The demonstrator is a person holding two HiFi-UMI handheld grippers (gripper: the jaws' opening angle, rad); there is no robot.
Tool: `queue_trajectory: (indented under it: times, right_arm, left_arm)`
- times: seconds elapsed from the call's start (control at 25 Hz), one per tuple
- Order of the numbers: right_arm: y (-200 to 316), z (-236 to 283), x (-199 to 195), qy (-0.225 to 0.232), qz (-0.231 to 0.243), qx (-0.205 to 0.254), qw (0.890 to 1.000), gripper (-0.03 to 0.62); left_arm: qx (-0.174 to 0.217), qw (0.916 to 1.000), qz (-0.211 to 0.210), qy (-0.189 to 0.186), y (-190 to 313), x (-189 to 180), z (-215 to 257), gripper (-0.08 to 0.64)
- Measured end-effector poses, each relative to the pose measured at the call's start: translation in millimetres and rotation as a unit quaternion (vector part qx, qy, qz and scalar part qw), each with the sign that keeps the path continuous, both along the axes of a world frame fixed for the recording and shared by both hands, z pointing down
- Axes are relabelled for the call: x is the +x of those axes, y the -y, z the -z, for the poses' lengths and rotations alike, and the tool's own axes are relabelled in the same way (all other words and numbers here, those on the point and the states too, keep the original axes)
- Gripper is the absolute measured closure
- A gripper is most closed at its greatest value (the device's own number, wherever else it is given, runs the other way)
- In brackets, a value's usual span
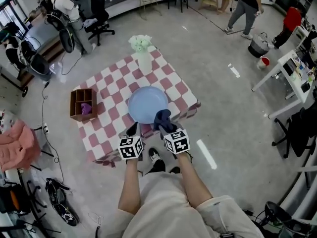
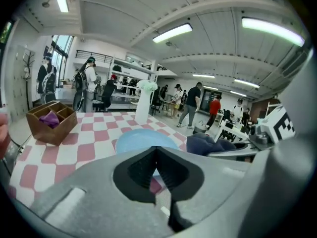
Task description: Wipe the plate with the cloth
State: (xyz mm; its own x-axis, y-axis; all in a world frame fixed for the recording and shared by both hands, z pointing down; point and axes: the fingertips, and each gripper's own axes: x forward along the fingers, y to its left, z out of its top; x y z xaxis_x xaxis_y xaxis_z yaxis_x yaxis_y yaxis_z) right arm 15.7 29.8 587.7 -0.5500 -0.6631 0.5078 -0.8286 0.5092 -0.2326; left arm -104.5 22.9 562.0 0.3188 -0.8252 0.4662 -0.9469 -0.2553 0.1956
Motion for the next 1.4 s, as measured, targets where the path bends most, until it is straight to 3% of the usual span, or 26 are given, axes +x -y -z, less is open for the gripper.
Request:
queue_trajectory:
  times: [0.12, 0.32, 0.64, 1.0, 1.4]
  right_arm:
    - [-17.3, -0.4, 2.6, 0.005, 0.005, -0.001, 1.0, 0.471]
    - [-42.9, -6.9, 6.1, 0.002, 0.02, 0.003, 1.0, 0.476]
    - [-55.7, 0.5, 7.7, -0.001, 0.03, 0.017, 0.999, 0.477]
    - [-56.1, 6.1, 25.3, 0.016, 0.011, 0.024, 1.0, 0.477]
    - [-50.2, 6.8, 28.1, 0.013, 0.0, 0.026, 1.0, 0.477]
  left_arm:
    - [-0.025, 0.9995, 0.005, -0.02, -27.2, -0.2, -3.6, 0.549]
    - [-0.019, 0.9997, 0.014, 0.003, -54.6, -3.2, -7.9, 0.549]
    - [-0.002, 0.9998, 0.013, 0.012, -59.4, 3.4, 3.0, 0.549]
    - [0.019, 0.9996, -0.006, 0.022, -59.1, 16.8, 9.8, 0.549]
    - [0.019, 0.9993, -0.019, 0.027, -52.1, 19.3, 10.1, 0.548]
